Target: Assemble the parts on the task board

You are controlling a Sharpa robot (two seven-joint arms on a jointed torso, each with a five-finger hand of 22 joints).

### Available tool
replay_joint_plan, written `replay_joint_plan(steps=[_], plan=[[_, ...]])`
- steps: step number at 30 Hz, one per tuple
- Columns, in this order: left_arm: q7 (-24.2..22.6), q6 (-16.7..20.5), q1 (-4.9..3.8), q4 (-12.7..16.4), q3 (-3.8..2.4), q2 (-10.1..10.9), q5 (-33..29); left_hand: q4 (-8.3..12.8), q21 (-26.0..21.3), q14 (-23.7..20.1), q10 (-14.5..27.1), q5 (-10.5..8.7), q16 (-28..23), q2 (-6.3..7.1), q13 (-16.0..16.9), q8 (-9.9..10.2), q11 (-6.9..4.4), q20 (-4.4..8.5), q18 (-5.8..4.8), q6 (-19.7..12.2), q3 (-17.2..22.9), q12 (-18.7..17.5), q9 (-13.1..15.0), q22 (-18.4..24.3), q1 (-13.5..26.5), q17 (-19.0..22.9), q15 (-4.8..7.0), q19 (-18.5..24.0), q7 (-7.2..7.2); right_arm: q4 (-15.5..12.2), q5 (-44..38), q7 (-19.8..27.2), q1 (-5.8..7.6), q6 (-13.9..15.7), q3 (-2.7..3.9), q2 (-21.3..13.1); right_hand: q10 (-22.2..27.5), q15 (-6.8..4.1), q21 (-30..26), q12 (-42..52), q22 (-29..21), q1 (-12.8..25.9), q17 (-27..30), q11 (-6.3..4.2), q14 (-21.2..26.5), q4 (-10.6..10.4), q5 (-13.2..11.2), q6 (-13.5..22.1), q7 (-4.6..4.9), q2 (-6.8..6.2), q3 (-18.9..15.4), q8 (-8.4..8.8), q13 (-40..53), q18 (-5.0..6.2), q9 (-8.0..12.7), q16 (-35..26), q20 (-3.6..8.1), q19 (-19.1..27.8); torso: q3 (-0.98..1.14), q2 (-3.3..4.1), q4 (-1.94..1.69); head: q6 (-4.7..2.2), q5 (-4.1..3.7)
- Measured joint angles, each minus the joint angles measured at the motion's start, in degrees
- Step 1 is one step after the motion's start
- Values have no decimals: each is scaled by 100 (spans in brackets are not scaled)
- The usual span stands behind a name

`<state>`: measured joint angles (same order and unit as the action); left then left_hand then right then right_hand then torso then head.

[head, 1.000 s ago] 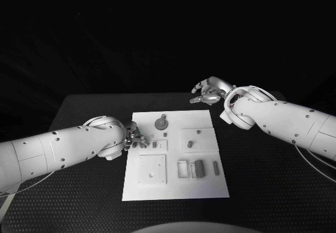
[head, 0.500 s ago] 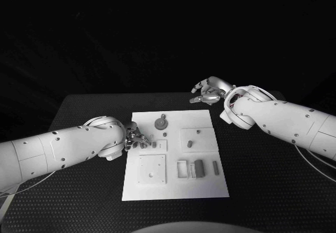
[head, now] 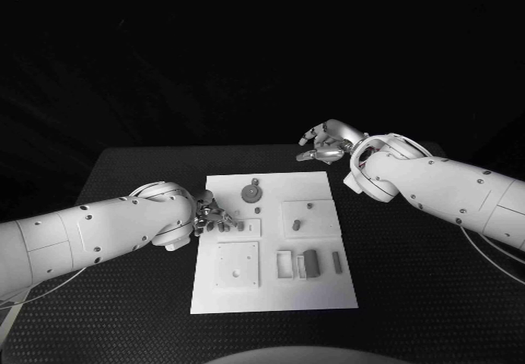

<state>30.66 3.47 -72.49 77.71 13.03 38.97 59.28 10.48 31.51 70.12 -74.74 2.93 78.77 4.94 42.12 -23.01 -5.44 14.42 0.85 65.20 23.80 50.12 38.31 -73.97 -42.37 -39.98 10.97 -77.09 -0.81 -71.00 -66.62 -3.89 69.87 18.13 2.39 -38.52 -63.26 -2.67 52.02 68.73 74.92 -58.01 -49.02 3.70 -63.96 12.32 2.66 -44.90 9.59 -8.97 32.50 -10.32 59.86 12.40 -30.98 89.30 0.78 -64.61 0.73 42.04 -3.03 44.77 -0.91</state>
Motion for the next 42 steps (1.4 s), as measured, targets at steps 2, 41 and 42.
replay_joint_plan(steps=[2,41,42], plan=[[-2,20,0,0,-2,27,-2,2,0,-10,0,0,0,43,0,12,0,0,0,0,-36,0,6,0,44,0,9,0,0,2,0,0,0,0,0,0,1,0,0,0,0,0,0,1,0,0,0,0,0,0,0,0,0,0,0,0,0,0,0,0,2,-1,-4],[-2591,1583,-68,-348,-248,-201,-234,598,-2023,-1405,1399,12,-2275,165,-2501,705,1218,-950,86,-1393,618,-3707,-583,1161,-2503,1121,-1174,1594,-796,60,8,5,-8,1,0,10,-2,0,0,0,-1,0,-1,-2,0,0,0,-1,25,0,0,0,-5,0,-1,0,-11,11,3,5,1,-138,-35],[-2663,1603,-67,-348,-246,-226,-48,598,-1967,-1314,1382,12,-2215,179,-2530,706,1219,-930,81,-1376,618,-3751,-596,1133,-2546,1089,-1159,1496,-779,60,8,5,-8,1,0,10,-2,0,0,0,-1,0,0,-2,0,0,0,-1,25,0,0,0,-5,0,-1,0,-11,11,3,5,2,-141,-35]])
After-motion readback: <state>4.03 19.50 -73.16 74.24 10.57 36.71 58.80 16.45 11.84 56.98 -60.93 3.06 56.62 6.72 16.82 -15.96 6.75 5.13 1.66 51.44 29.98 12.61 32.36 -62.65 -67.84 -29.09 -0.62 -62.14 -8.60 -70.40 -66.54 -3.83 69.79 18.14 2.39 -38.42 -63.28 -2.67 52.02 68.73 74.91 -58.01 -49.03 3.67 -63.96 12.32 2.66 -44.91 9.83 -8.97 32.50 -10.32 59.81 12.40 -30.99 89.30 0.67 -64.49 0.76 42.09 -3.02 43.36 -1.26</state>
